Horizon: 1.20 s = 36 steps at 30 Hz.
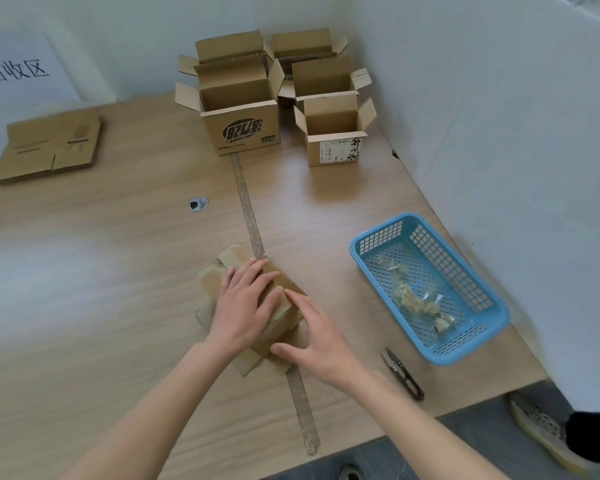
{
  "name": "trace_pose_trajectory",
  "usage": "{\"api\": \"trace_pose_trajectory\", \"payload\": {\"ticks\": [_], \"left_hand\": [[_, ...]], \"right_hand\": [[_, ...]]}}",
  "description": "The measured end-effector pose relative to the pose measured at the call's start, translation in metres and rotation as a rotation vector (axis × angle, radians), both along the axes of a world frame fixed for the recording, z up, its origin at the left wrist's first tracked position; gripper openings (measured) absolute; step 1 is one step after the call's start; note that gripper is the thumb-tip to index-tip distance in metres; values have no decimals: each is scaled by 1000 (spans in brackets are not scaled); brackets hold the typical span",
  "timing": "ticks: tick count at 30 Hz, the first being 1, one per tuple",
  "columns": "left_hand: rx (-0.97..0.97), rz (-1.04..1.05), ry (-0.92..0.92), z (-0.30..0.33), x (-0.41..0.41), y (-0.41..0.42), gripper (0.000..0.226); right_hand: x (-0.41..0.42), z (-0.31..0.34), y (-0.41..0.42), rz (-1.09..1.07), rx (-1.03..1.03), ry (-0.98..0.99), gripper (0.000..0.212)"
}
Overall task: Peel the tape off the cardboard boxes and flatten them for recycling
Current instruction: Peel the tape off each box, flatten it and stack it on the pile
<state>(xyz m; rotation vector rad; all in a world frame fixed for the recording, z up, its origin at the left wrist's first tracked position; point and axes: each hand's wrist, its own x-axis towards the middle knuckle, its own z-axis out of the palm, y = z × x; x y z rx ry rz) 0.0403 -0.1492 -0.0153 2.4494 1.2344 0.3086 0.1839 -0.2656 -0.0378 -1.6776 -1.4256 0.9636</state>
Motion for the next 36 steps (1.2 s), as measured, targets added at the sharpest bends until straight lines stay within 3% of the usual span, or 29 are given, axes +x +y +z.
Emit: {"api": "trace_pose_trajectory", "payload": {"ticks": [2, 6, 8, 10, 13, 16, 20, 31, 33, 36], "left_hand": [[-84, -145, 69, 13, -13, 14, 50], [-271, -439, 311, 42, -53, 50, 91], [-229, -546, 495, 44, -65, 62, 111], [-55, -614, 612, 41, -64, 64, 123], [130, -616, 504, 34, -55, 56, 118], [80, -535, 296, 29, -53, 50, 112], [93, -461, 229, 24, -51, 41, 111], [105, -415, 168, 19, -50, 32, 111], [102, -411, 164, 17, -50, 32, 112], [110, -422, 169, 11, -50, 31, 112]], "right_hand": [[-12, -7, 0, -66, -14, 33, 93], [-24, -15, 3, -165, -29, 105, 74], [-25, -17, 7, -174, -42, 142, 69], [-27, -16, 9, -146, -44, 191, 72], [-29, -14, 10, -73, -13, 139, 87], [-22, -15, 12, -61, -16, 150, 98], [-12, -15, 15, -21, -35, 206, 101], [-8, -16, 15, -61, -23, 353, 86], [-11, -15, 15, -105, -25, 393, 76], [-13, -9, 23, -302, 30, 337, 41]]}}
